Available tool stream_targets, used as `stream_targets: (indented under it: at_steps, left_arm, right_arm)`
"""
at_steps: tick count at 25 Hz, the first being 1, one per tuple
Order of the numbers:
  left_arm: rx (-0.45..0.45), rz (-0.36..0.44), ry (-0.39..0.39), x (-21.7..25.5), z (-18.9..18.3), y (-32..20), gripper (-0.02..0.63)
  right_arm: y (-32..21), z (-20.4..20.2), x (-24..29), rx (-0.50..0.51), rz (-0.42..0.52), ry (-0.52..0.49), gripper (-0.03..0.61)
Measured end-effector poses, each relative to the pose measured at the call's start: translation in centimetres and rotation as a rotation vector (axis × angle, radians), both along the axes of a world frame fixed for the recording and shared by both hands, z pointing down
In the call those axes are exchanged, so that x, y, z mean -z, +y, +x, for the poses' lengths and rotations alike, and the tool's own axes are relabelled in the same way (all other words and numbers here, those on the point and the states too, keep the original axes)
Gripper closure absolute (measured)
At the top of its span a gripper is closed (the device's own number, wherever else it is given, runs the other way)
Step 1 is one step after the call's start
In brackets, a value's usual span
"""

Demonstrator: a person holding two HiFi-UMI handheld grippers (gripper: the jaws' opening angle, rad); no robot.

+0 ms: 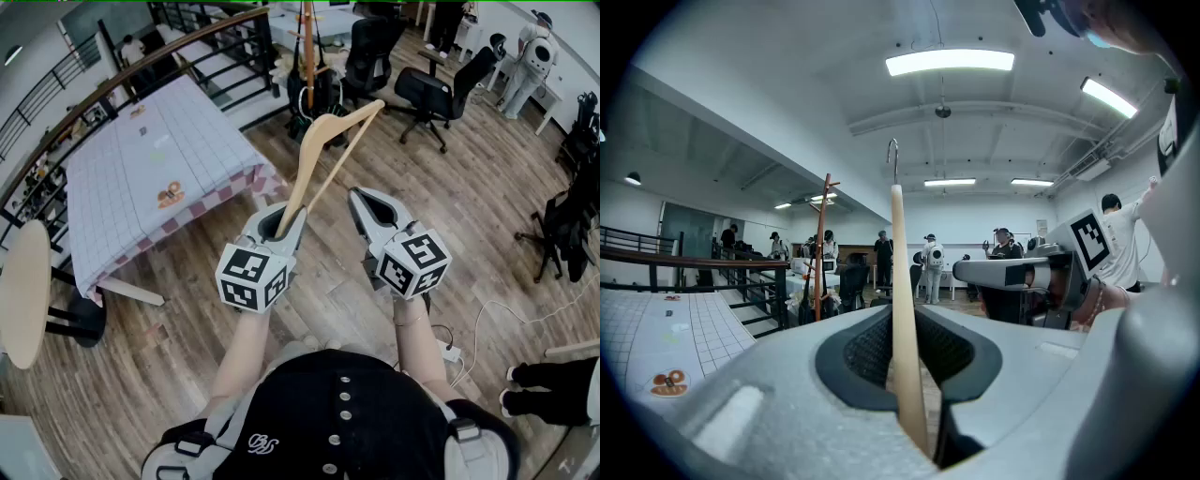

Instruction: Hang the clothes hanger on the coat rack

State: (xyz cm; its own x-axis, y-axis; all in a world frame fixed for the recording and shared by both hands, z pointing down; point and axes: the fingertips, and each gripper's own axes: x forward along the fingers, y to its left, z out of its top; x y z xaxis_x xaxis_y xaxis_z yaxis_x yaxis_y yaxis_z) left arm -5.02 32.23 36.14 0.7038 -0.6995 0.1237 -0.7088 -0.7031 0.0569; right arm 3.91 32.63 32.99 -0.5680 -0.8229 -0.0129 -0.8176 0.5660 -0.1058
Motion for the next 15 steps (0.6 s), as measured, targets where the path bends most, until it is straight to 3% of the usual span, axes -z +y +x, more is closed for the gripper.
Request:
stream_targets:
  at_steps: [11, 15]
  left_arm:
    - [0.000, -0.016, 0.045, -0.5, 0.6, -1.7, 0.561]
    - [-0.009, -0.019, 0.051, -0.5, 0.1, -2.3, 0.561]
  right_arm:
    - [-1.4, -0.4, -0.1, -0.004, -0.005, 0.004, 0.580]
    - [-2.2, -0.4, 0.0, -0.042, 0.001, -0.041, 0.580]
